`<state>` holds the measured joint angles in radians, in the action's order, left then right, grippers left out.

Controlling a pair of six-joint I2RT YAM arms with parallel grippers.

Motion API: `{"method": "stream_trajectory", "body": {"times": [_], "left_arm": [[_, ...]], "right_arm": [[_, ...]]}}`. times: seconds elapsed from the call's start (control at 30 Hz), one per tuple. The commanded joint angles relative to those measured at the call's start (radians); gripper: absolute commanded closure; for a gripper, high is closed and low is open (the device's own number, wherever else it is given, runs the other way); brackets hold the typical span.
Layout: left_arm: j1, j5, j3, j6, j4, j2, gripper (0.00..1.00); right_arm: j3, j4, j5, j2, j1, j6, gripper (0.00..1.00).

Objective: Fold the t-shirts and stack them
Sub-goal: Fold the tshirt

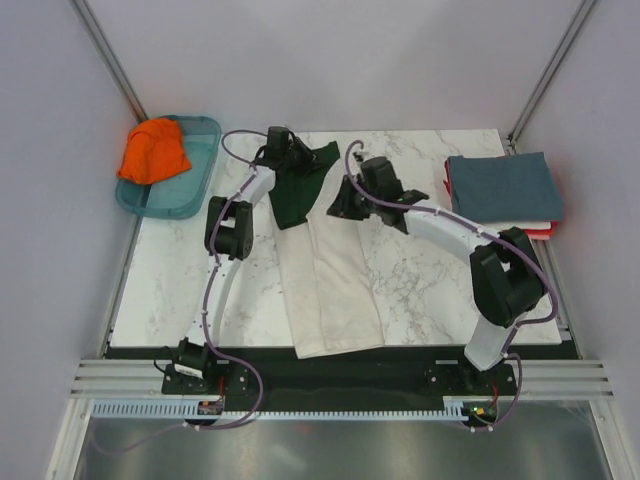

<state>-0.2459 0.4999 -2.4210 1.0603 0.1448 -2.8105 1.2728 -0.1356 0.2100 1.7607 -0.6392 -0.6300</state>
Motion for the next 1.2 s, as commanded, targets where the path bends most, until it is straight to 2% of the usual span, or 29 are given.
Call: {"method": "stream_trajectory", "body": {"times": [0.0, 0.03, 0.13, 0.17, 0.2, 0.33, 0.4, 0.43, 0.57, 0.7, 0.87, 1.03, 1.13, 1.17], "left_arm": [[-0.041, 0.009, -0.016, 0.098, -0.14, -0.001, 0.98], [-0.043, 0.018, -0.023, 0.101, -0.139, 0.002, 0.98], [-0.049, 0.041, -0.041, 0.096, -0.175, 0.025, 0.88], [-0.049, 0.051, -0.043, 0.093, -0.186, 0.046, 0.81], [-0.049, 0.06, -0.043, 0.089, -0.192, 0.061, 0.78], [-0.038, 0.094, 0.031, 0.018, -0.185, 0.19, 0.68], [-0.027, 0.101, 0.115, -0.008, -0.182, 0.32, 0.65], [-0.02, 0.097, 0.214, -0.035, -0.182, 0.362, 0.63], [0.017, 0.135, 0.443, -0.111, -0.182, 0.574, 0.58], [0.03, 0.112, 0.657, -0.183, -0.172, 0.767, 0.55], [0.036, 0.075, 0.936, -0.292, -0.149, 0.962, 0.54], [0.042, 0.022, 1.205, -0.341, -0.096, 1.164, 0.53], [0.037, 0.012, 1.365, -0.336, -0.106, 1.288, 0.53], [0.037, 0.008, 1.404, -0.336, -0.108, 1.321, 0.53]], "right_arm": [[0.037, -0.013, 0.028, 0.023, 0.122, 0.044, 0.66], [0.065, -0.013, 0.029, 0.042, 0.171, 0.049, 0.64], [0.146, -0.006, 0.075, 0.144, 0.263, 0.05, 0.61], [0.169, -0.006, 0.084, 0.173, 0.282, 0.049, 0.6], [0.224, -0.004, 0.101, 0.23, 0.317, 0.049, 0.6], [0.381, -0.001, 0.205, 0.385, 0.363, 0.046, 0.55], [0.462, 0.001, 0.23, 0.468, 0.383, 0.033, 0.53], [0.486, 0.001, 0.239, 0.491, 0.388, 0.026, 0.51], [0.621, 0.005, 0.302, 0.624, 0.404, -0.003, 0.48], [0.772, 0.037, 0.371, 0.781, 0.409, -0.071, 0.47], [0.827, 0.122, 0.419, 0.876, 0.409, -0.168, 0.47], [0.867, 0.194, 0.451, 0.95, 0.408, -0.244, 0.53], [0.87, 0.208, 0.433, 0.971, 0.409, -0.26, 0.65], [0.87, 0.215, 0.427, 0.977, 0.408, -0.267, 0.73]]}}
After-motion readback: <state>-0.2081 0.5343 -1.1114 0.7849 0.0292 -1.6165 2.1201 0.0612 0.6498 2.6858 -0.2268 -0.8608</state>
